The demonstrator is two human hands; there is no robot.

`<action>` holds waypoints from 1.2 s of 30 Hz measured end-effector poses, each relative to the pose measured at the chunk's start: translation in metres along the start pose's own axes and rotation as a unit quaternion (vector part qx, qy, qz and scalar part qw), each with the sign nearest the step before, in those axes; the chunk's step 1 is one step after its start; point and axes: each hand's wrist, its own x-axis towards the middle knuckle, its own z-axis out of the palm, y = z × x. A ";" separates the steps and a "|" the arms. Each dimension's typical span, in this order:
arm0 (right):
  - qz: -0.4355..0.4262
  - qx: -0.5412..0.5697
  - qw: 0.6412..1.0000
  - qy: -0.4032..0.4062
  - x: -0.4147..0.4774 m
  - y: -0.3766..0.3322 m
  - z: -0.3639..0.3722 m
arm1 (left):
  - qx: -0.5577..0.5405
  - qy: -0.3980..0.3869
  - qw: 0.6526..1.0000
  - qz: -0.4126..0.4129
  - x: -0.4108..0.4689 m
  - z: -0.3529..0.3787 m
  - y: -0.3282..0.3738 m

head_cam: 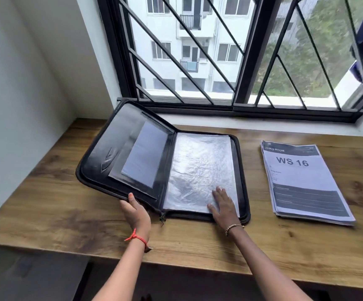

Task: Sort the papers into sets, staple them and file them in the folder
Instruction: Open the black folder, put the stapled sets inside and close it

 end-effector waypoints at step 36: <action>0.007 -0.016 0.998 -0.059 -0.005 0.000 -0.039 | 0.260 -0.153 0.924 0.237 -0.058 0.052 0.020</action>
